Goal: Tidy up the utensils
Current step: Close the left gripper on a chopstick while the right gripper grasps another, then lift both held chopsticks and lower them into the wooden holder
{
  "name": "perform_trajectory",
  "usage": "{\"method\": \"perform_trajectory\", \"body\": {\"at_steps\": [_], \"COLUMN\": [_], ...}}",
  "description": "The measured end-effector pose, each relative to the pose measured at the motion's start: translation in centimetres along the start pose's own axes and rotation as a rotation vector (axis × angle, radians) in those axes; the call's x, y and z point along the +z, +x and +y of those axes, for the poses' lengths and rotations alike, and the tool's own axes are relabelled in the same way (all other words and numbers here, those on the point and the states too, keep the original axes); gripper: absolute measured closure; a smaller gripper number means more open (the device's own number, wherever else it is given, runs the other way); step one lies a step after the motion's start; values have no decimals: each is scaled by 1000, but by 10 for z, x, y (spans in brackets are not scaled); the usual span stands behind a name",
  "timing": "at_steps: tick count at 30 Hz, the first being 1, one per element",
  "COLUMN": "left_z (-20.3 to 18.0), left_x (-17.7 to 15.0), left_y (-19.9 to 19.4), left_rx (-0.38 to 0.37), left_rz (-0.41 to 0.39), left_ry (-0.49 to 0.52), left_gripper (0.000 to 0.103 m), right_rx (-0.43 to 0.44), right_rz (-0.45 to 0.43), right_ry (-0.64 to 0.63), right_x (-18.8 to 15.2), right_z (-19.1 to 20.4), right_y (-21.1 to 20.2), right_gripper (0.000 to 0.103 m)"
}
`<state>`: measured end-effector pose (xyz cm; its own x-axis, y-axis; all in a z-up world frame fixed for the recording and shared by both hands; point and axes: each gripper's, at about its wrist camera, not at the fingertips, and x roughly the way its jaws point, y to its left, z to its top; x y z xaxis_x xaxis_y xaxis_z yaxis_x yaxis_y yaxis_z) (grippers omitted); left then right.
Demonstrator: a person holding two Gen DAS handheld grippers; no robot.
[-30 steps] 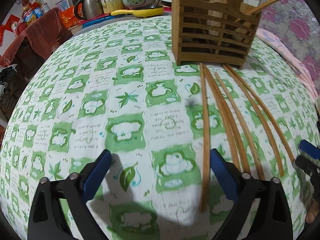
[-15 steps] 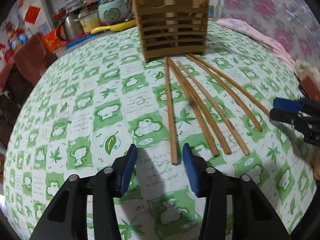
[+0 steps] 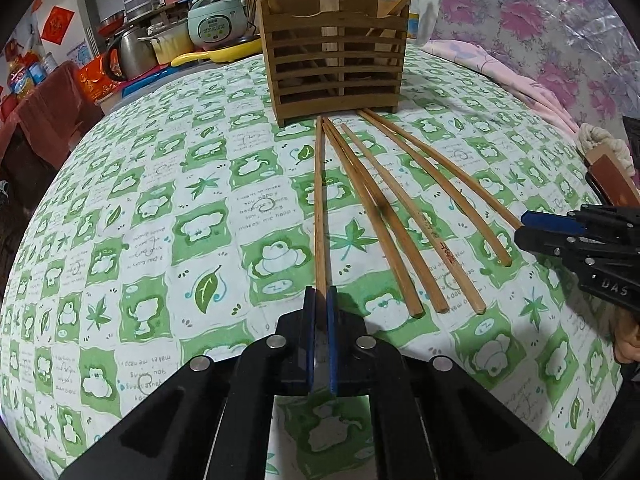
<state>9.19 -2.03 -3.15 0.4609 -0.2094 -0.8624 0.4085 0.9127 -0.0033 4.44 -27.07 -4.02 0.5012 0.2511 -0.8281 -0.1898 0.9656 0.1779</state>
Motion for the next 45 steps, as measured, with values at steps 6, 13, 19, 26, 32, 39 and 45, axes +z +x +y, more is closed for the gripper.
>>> {"method": "perform_trajectory", "body": {"at_steps": [6,13,19,26,32,39,45], "left_z": [3,8,8,5,1,4,11], "left_x": [1,4,14,53,97,158,200], "left_y": [0,-18,-58,-103,-113,-132,-176], "left_rx": [-8,-9,-20,-25,-21,-50,-56], "left_rz": [-6,-75,-158,-250,-275,-313,-420], "left_ry": [-12,-47,-64,-56,-50,-66,-87], "left_gripper": [97,98,98,98,98,98,98], "right_rx": [10,20,-17,-30,-43,-42,-23], "right_rz": [-7,-132,-237,-373,-406,-430,-534], "right_ry": [39,76,59,26,12,3,1], "right_x": [1,0,8,35,67,110,151], "right_z": [-6,-12,-6,3,9,14,21], "right_y": [0,-22,-55,-109,-118,-122,-154], "right_gripper": [97,97,97,97,97,97,97]}}
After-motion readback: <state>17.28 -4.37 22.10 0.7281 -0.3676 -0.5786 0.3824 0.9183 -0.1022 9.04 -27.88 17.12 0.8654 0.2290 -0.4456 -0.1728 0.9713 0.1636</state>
